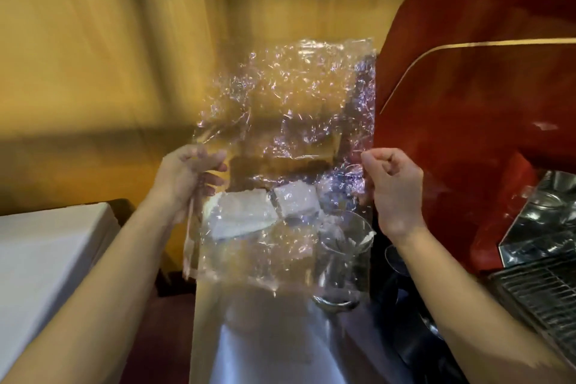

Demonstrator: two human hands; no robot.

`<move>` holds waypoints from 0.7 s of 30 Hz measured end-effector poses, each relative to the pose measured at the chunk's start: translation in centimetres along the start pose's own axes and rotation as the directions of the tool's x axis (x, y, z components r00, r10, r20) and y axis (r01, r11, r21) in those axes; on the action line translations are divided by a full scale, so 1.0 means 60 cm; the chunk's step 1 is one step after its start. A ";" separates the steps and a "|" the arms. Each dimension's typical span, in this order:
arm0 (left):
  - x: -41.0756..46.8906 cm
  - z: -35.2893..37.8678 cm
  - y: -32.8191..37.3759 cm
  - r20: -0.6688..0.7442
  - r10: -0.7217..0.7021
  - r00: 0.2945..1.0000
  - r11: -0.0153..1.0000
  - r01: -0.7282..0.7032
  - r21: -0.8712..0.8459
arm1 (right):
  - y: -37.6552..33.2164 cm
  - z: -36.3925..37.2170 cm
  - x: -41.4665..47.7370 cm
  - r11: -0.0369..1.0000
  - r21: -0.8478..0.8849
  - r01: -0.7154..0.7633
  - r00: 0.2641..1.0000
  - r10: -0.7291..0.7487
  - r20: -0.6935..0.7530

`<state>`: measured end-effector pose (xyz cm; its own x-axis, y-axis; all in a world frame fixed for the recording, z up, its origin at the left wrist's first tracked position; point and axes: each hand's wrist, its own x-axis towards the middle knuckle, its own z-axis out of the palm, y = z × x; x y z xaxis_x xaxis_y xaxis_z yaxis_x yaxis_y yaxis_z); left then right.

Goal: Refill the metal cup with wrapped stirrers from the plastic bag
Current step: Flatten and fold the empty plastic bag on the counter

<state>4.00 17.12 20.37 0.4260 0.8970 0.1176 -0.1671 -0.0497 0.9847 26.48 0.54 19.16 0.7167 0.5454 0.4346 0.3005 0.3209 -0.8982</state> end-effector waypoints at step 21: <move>-0.265 -0.136 -0.282 -0.317 -0.430 0.845 0.889 0.458 0.013 | 0.224 0.031 -0.239 0.874 -0.376 -0.307 0.846 0.432 0.312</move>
<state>-7.19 7.26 0.79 0.1500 0.9187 -0.3653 0.0575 0.3608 0.9309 19.05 -1.52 0.96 0.5397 0.8419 0.0004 0.2790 -0.1784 -0.9436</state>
